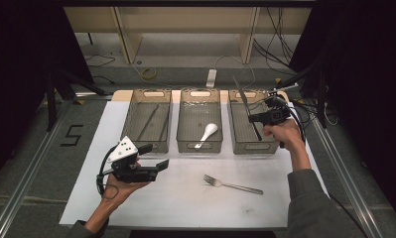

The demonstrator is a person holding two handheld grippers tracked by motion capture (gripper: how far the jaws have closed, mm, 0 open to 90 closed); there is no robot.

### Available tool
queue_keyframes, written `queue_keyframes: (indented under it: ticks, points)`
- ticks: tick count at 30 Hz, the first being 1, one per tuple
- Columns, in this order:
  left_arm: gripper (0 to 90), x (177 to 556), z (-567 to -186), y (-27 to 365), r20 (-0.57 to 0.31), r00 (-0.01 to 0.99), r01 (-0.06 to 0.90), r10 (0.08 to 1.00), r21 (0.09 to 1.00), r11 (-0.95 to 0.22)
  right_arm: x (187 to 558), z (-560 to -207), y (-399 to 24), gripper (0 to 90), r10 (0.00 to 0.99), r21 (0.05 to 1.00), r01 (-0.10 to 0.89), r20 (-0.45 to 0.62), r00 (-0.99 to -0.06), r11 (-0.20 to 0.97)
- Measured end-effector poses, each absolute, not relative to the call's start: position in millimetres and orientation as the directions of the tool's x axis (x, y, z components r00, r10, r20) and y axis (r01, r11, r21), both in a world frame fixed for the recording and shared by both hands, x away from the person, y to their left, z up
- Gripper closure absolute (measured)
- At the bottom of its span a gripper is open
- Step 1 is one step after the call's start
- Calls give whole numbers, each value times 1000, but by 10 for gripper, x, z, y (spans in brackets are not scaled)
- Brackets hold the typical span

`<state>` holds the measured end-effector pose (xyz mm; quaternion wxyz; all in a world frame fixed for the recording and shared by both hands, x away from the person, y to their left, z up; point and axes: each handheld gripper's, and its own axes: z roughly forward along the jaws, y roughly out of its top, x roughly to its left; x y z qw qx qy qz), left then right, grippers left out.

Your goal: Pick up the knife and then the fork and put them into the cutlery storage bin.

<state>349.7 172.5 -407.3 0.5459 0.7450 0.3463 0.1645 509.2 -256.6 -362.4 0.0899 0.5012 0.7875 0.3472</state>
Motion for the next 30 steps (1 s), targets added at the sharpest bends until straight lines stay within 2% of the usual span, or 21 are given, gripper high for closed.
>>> queue_keyframes:
  ticks: [10, 30]
  points:
    - [176, 3499, -4071, 1722, -130, 709, 335, 693, 927, -169, 5211, -3731, -2585, 801, 883, 616, 759, 213, -417, 210]
    - [175, 3497, -4070, 1719, -136, 707, 338, 694, 927, -163, 5259, -4016, -2588, 799, 899, 569, 808, 259, -352, 153]
